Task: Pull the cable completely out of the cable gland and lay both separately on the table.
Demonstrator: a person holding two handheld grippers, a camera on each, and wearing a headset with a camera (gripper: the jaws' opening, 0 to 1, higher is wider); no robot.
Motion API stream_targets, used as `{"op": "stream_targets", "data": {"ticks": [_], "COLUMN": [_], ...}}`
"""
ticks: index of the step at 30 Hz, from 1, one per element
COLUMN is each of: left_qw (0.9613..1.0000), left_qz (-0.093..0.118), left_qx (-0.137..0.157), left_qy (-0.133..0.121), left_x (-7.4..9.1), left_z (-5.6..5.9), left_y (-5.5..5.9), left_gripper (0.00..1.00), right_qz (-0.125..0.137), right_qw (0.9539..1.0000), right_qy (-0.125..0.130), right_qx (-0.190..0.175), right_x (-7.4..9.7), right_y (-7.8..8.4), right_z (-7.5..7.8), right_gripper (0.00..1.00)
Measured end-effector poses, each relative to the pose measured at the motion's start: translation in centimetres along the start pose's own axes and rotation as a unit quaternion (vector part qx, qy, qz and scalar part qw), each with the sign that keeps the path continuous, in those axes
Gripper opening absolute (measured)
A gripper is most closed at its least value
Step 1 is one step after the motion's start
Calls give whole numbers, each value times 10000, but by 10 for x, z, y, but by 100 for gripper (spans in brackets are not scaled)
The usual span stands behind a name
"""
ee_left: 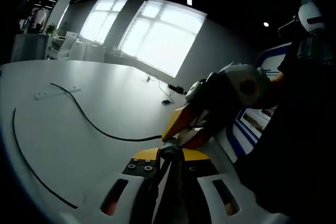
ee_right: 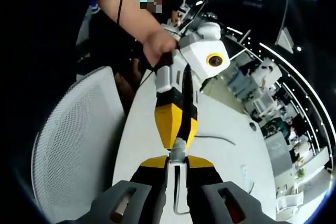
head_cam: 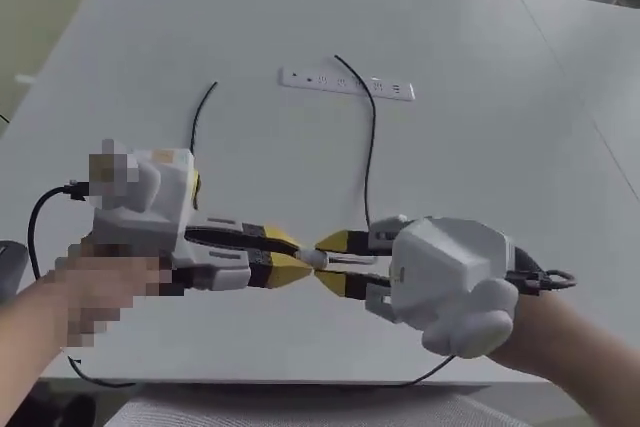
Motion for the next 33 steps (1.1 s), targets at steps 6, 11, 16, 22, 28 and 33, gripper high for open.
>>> {"op": "stream_targets", "data": {"ticks": [6,11,16,22,28,33], "left_qw": [10000,9999,9999,9992,9951,9938], "left_qz": [-48,-85,-34,61,-171,-251], "left_qx": [-27,-78,-63,-314,-908,-1027], "left_qy": [-33,-85,-96,-222,-340,-335], "left_x": [-2,-6,-6,-6,-7,-10], "left_z": [-3,-4,-6,-8,-12,-14], "left_y": [-1,-1,-3,-12,-7,-5], "left_gripper": [15,15,15,15,15,15], "right_qz": [-35,-79,-40,-35,-168,-362], "right_qw": [9998,9994,9975,9928,9665,9686], "right_qy": [1,-51,10,229,779,924], "right_qx": [-174,-324,-701,-1175,-2442,-2281], "right_x": [-1,-3,-2,4,10,2], "right_y": [3,7,9,16,36,43], "right_z": [3,4,6,9,9,1], "right_gripper": [8,8,10,19,20,18]}}
Point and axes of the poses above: the centre of the closed fingertips' face, and the gripper's own axes: x roughly backward along the fingers, z roughly to its right, y roughly out of its underside, the point moved 10 cm from there along x, roughly backward along the fingers, and after that the axes turned 4 degrees about y, right-handed, at the moved point
